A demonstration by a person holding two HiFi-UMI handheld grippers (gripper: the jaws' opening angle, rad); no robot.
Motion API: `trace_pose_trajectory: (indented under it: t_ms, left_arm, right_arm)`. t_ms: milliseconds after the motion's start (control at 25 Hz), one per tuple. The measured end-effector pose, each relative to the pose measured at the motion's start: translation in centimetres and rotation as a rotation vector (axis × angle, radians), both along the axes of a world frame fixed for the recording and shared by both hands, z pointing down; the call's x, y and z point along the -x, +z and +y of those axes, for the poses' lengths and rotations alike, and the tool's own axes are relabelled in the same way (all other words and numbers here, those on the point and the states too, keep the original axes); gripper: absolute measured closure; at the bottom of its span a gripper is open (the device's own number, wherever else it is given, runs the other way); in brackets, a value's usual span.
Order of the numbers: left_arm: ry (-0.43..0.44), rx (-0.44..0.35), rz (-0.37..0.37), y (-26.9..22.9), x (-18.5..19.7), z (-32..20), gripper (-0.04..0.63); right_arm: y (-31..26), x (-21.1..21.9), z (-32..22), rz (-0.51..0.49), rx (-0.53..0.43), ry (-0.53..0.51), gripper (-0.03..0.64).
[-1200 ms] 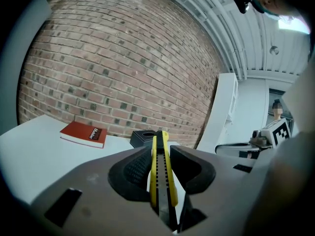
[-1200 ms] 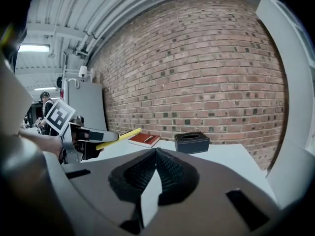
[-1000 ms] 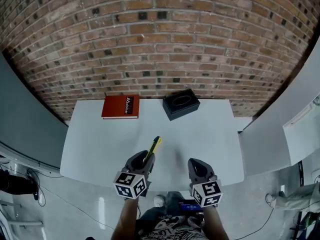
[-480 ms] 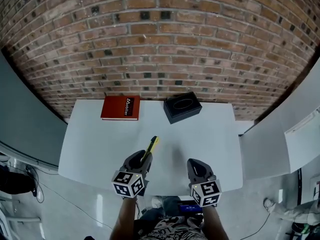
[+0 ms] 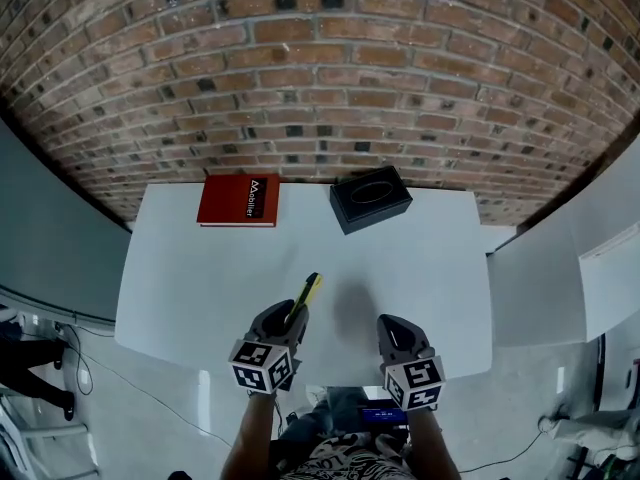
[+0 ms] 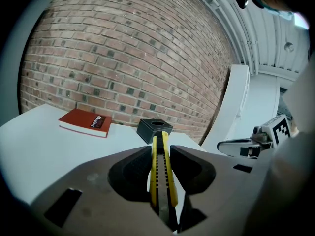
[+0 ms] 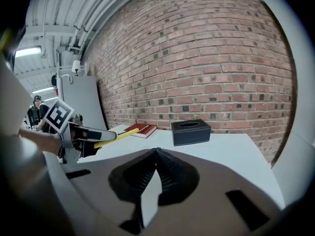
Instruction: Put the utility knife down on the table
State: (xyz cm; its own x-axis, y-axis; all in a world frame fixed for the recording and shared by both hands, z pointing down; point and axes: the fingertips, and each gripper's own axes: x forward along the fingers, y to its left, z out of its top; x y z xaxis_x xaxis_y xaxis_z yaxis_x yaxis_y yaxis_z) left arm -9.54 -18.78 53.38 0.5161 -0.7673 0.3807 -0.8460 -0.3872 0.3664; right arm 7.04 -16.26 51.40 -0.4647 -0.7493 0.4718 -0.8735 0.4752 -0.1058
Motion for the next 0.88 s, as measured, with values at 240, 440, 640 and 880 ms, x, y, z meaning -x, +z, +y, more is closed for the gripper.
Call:
trace_pose_trajectory:
  t_ms: [240, 440, 640, 880]
  left_arm:
    - [0.016, 0.048, -0.009, 2.8, -0.3, 0.1, 0.474]
    - [0.026, 0.083, -0.01, 4.6, -0.3, 0.4, 0.474]
    - [0.041, 0.105, -0.029, 6.4, -0.6, 0.6, 0.474]
    - [0.032, 0.155, -0.021, 9.0, -0.5, 0.9, 0.474]
  right_arm:
    - [2.2, -0.3, -0.3, 0.015, 0.037, 0.009, 0.617]
    - [3.9, -0.3, 0.2, 0.025, 0.076, 0.018, 0.617]
    - [5.8, -0.5, 0.9, 0.039, 0.117, 0.021, 0.617]
    - [7.1, -0.6, 0.6, 0.051, 0.146, 0.013, 0.617]
